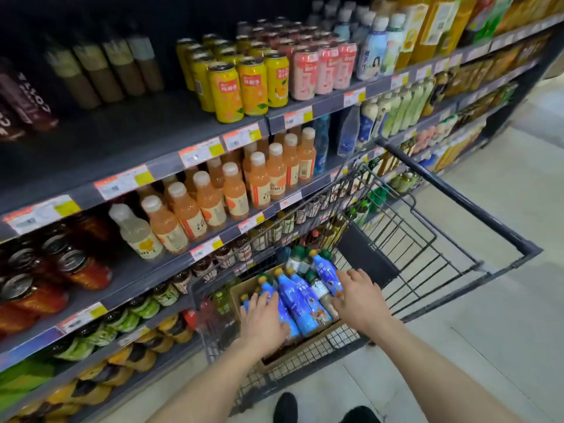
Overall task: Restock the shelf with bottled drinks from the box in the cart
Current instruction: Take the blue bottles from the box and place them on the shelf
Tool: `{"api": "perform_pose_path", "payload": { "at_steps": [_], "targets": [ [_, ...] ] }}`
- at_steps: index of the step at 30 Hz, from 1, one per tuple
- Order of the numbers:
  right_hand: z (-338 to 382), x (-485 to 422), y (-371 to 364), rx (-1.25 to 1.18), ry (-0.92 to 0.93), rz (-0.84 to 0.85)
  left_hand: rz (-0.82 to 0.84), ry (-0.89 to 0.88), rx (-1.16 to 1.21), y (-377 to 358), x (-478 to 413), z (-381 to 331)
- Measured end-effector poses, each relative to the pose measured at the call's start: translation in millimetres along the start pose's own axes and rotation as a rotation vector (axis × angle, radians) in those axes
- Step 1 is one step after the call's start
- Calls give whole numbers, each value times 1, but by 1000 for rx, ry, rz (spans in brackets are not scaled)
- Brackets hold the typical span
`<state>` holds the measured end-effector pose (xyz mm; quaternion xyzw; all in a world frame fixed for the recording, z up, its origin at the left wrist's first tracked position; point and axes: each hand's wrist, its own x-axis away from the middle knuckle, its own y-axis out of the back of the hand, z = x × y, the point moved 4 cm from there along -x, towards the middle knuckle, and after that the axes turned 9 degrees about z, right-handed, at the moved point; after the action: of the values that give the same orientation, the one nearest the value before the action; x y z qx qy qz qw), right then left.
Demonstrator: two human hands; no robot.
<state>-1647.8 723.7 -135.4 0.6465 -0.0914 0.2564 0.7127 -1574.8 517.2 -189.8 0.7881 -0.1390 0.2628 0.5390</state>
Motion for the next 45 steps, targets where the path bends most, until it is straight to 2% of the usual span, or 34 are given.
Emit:
{"api": "perform_pose_path", "payload": {
  "at_steps": [10,16,25,34,45],
  "targets": [
    [-36,-96,-29,14,63,201,89,159,102,-32,-67,-21],
    [-61,-149,-58,-87,-30,366,121,347,178,-66,-104,-39],
    [-74,-196,-108,-125,-98,402,54,671,445,-87,-132,-65],
    [-77,-205,-122,-157,-142,376,18,713,515,-97,-141,-58],
    [-65,-161,-100,-263,-98,249,-100,576,679,-87,-88,-39]
  ]
}}
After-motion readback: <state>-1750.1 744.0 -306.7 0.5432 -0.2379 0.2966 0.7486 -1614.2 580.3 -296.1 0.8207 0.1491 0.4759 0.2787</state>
